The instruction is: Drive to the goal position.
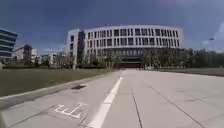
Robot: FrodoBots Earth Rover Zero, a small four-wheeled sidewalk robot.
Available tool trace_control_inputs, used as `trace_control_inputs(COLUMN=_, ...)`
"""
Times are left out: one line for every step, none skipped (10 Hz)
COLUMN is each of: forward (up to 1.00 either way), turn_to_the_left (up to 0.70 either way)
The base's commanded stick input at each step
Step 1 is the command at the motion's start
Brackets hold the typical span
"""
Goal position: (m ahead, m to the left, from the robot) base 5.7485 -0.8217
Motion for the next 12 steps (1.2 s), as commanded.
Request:
trace_control_inputs(forward=0.7, turn_to_the_left=-0.01)
trace_control_inputs(forward=0.7, turn_to_the_left=-0.01)
trace_control_inputs(forward=0.7, turn_to_the_left=-0.01)
trace_control_inputs(forward=0.7, turn_to_the_left=-0.01)
trace_control_inputs(forward=0.7, turn_to_the_left=-0.01)
trace_control_inputs(forward=0.7, turn_to_the_left=-0.01)
trace_control_inputs(forward=0.7, turn_to_the_left=-0.01)
trace_control_inputs(forward=0.7, turn_to_the_left=-0.01)
trace_control_inputs(forward=0.7, turn_to_the_left=-0.01)
trace_control_inputs(forward=0.7, turn_to_the_left=-0.01)
trace_control_inputs(forward=0.7, turn_to_the_left=-0.01)
trace_control_inputs(forward=0.7, turn_to_the_left=-0.01)
